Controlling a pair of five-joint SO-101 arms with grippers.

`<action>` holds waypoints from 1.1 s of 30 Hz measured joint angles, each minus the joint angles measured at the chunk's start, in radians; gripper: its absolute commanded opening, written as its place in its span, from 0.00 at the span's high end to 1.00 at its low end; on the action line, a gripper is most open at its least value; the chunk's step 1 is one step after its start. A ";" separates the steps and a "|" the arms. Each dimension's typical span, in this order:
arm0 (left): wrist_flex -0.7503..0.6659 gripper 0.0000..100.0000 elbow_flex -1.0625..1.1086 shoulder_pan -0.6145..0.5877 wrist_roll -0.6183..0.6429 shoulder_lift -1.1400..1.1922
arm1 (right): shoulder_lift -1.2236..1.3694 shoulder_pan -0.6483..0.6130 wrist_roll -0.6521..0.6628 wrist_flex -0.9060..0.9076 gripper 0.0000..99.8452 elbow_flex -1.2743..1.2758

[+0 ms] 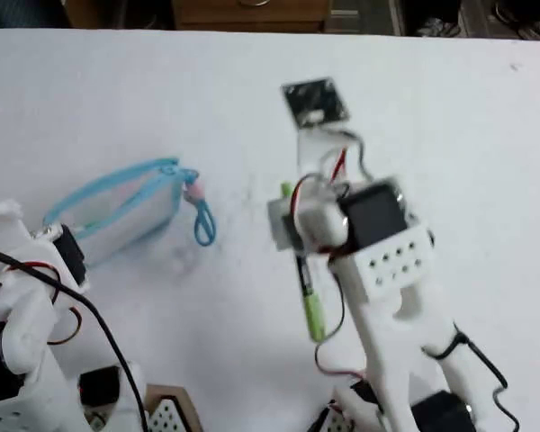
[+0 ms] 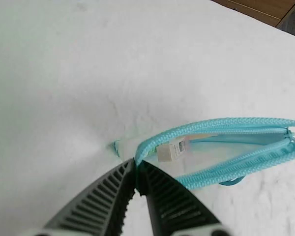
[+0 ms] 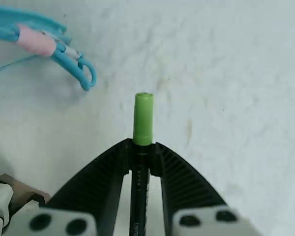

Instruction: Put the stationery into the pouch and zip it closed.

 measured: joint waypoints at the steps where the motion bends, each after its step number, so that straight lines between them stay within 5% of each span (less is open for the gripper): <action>1: 0.000 0.98 0.000 0.000 0.000 0.000 | -0.021 -0.025 0.000 -0.038 0.98 0.051; 10: 0.000 0.98 0.000 0.000 0.000 0.000 | -0.150 -0.218 -0.003 -0.586 0.98 0.345; 18: 0.000 0.98 0.000 0.000 0.000 0.000 | -0.328 -0.242 -0.003 -1.085 0.98 0.351; 33: 0.000 0.98 0.000 0.000 0.000 0.000 | -0.327 -0.288 -0.041 -1.544 0.98 0.302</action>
